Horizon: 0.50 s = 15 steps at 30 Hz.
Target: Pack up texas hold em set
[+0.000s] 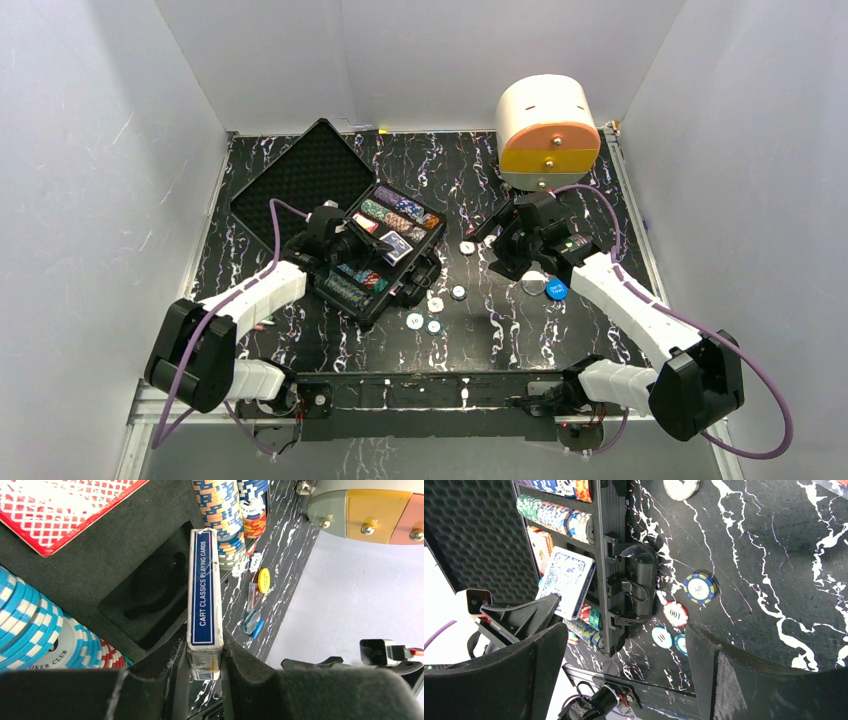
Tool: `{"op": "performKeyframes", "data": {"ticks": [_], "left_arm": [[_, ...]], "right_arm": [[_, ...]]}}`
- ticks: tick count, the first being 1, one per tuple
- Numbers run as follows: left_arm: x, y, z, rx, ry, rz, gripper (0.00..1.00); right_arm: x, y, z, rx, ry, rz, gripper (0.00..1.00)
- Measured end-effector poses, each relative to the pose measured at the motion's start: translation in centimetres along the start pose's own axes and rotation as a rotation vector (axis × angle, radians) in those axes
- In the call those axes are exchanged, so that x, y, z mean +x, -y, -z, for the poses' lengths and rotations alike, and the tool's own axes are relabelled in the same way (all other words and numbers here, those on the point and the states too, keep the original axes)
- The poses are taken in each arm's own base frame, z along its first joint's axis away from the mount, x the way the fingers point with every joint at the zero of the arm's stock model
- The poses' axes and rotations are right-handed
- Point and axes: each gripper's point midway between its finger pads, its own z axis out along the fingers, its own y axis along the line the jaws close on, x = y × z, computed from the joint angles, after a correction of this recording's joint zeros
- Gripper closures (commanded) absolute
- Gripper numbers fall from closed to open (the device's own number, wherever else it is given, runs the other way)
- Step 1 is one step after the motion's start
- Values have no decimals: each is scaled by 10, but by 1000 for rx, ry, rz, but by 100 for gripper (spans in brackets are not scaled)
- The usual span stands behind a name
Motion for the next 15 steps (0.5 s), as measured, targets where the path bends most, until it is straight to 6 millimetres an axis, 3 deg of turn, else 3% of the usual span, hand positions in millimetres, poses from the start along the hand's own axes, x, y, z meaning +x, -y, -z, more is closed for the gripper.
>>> {"op": "performKeyframes", "data": {"ticks": [10, 15], "left_arm": [[3, 3, -8, 13, -26, 67, 72], [6, -4, -10, -17, -40, 83, 53]], "right_arm": [[0, 0, 0, 0, 1, 7, 6], [0, 0, 0, -1, 1, 7, 6]]}}
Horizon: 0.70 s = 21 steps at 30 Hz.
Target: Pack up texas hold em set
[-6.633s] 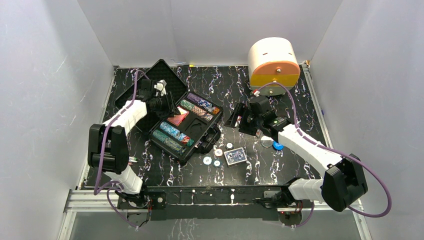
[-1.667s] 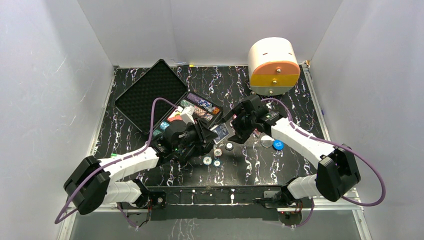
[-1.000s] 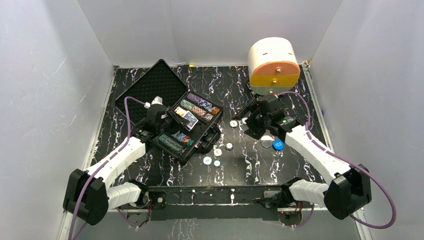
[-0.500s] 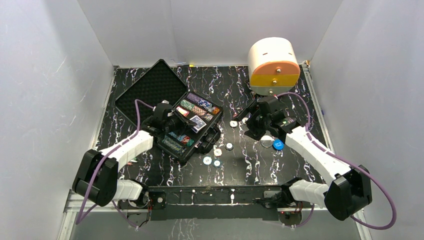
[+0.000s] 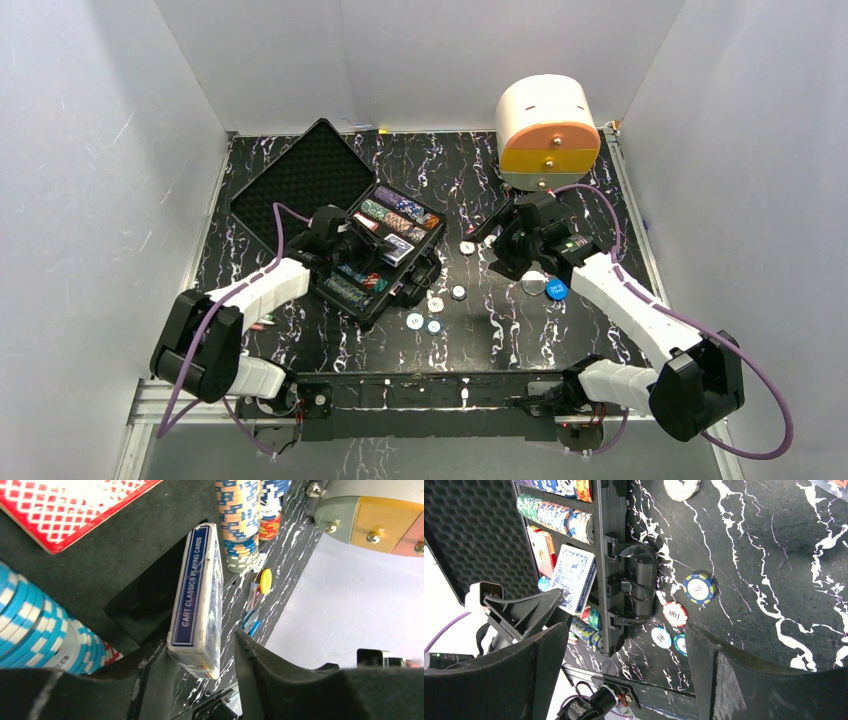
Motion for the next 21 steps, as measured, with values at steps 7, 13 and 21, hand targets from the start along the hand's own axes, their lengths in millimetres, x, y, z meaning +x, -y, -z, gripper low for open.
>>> {"op": "performKeyframes", "data": {"ticks": [7, 13, 21], "left_arm": [[-1, -8, 6, -86, -5, -33, 39], [-19, 6, 30, -140, 73, -140, 34], [-21, -12, 46, -231, 80, -213, 45]], "right_arm": [[1, 3, 2, -3, 2, -2, 7], [2, 5, 1, -3, 2, -8, 7], [2, 4, 2, -6, 3, -11, 10]]}}
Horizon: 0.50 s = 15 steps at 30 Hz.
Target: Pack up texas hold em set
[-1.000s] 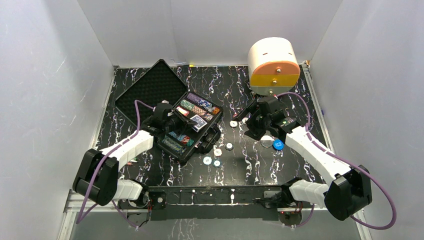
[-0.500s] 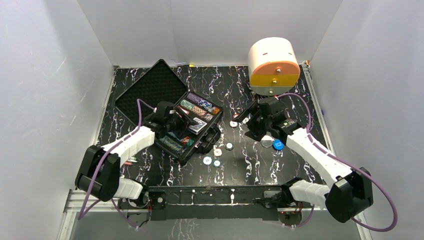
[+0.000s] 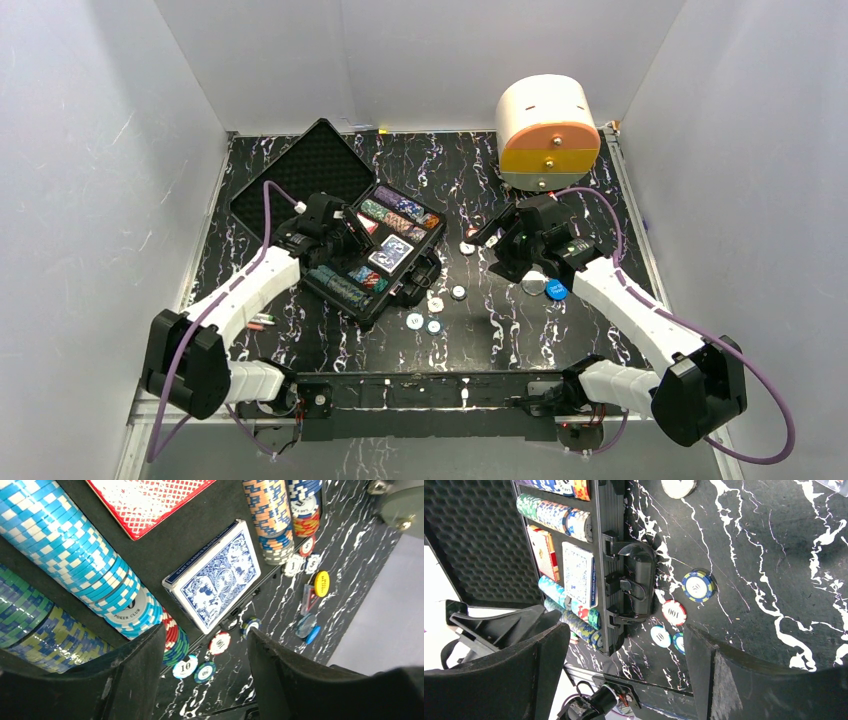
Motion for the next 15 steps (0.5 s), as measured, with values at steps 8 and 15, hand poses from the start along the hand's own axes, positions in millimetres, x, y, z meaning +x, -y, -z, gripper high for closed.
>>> {"op": "performKeyframes", "data": {"ticks": [8, 15], "left_arm": [[8, -10, -16, -37, -53, -47, 54], [12, -11, -30, -39, -80, -57, 63]], "right_arm": [[-1, -3, 0, -13, 4, 2, 10], [-1, -2, -1, -10, 4, 1, 10]]}}
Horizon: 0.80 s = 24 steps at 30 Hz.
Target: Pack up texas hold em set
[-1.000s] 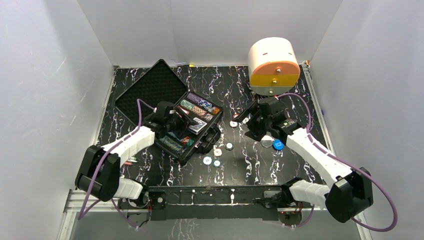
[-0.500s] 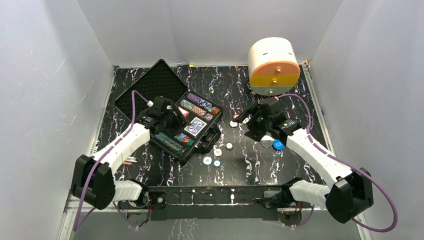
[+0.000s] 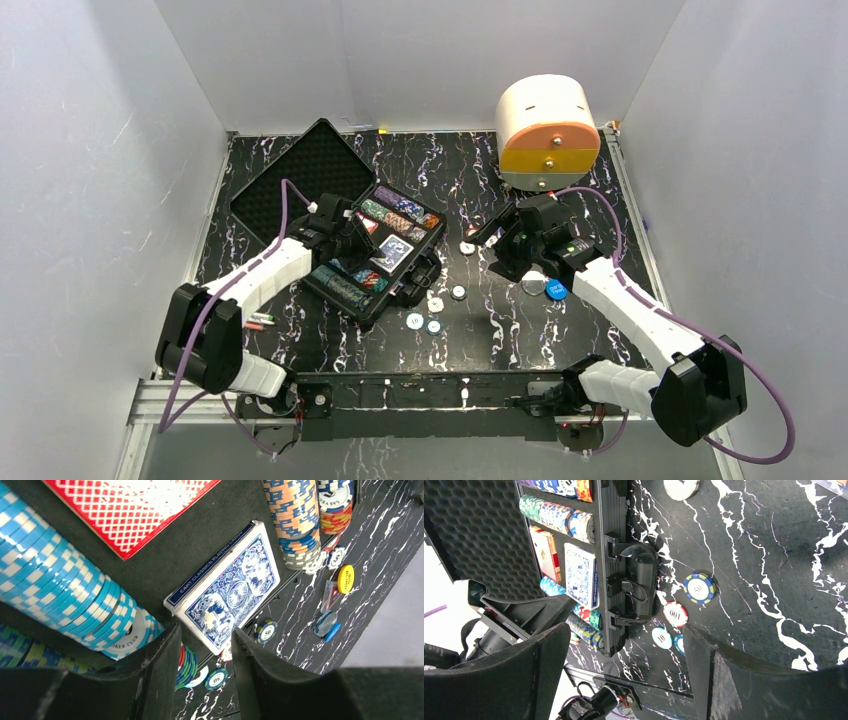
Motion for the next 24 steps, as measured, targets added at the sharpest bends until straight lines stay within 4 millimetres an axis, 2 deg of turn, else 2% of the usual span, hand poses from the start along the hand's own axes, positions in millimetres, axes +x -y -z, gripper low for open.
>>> {"op": "performKeyframes", "data": {"ticks": [5, 11, 17, 20, 24], "left_arm": [[0, 2, -6, 11, -8, -2, 71], [5, -7, -16, -13, -26, 2, 76], [6, -8, -18, 19, -22, 4, 78], [6, -8, -17, 26, -27, -9, 69], [2, -4, -14, 26, -17, -64, 47]], "right_arm": [[-1, 1, 0, 3, 5, 0, 11], [-3, 1, -1, 8, 15, 0, 11], [-4, 3, -1, 15, 23, 1, 12], [-5, 7, -2, 27, 30, 23, 13], [-9, 22, -7, 96, 46, 105, 13]]}}
